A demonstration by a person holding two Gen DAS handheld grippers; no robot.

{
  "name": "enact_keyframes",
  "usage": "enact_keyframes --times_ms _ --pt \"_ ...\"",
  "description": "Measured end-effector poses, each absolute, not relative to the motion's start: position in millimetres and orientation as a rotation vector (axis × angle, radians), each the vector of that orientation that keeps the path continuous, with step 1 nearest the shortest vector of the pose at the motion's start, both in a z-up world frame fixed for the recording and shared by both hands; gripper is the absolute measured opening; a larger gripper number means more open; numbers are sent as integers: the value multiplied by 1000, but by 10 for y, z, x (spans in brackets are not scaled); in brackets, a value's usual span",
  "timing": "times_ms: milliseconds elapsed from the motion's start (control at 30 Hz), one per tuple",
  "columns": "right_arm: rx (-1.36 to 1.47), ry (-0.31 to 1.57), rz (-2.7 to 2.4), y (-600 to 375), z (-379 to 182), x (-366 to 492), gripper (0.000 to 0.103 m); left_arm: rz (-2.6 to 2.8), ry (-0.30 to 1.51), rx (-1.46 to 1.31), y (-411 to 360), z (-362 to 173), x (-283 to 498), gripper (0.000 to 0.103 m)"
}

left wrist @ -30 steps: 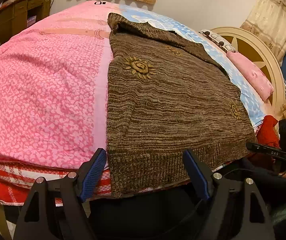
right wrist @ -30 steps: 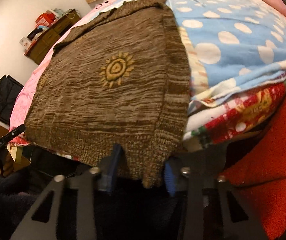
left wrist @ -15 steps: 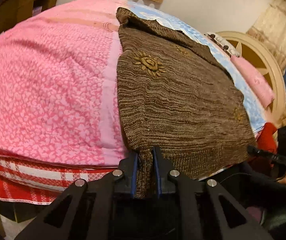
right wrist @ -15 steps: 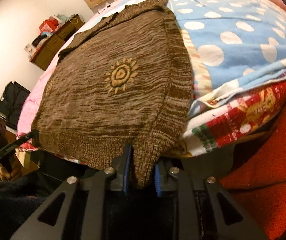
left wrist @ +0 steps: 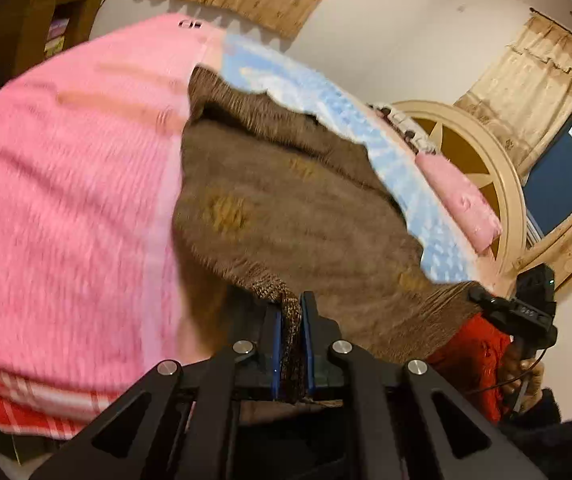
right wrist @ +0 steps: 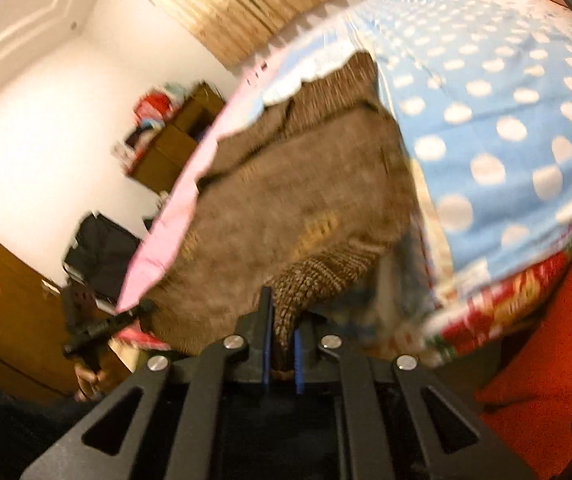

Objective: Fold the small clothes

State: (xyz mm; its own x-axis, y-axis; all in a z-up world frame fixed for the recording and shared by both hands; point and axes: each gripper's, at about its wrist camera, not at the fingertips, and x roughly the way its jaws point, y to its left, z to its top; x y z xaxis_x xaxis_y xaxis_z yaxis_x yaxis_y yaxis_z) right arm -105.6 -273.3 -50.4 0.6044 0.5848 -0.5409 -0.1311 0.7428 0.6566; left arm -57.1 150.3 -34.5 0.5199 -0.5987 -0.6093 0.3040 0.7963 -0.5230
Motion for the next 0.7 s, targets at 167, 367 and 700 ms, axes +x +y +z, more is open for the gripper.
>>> enact_keyframes --times_ms 167,367,700 --pt "654 784 441 -2719 -429 -744 11 -531 817 -388 1503 -131 -238 8" --pt "636 721 415 -2764 -191 -355 11 -453 756 -362 1437 208 336 8" --pt "591 628 306 -2992 286 849 11 -306 710 -349 1329 449 1809 8"
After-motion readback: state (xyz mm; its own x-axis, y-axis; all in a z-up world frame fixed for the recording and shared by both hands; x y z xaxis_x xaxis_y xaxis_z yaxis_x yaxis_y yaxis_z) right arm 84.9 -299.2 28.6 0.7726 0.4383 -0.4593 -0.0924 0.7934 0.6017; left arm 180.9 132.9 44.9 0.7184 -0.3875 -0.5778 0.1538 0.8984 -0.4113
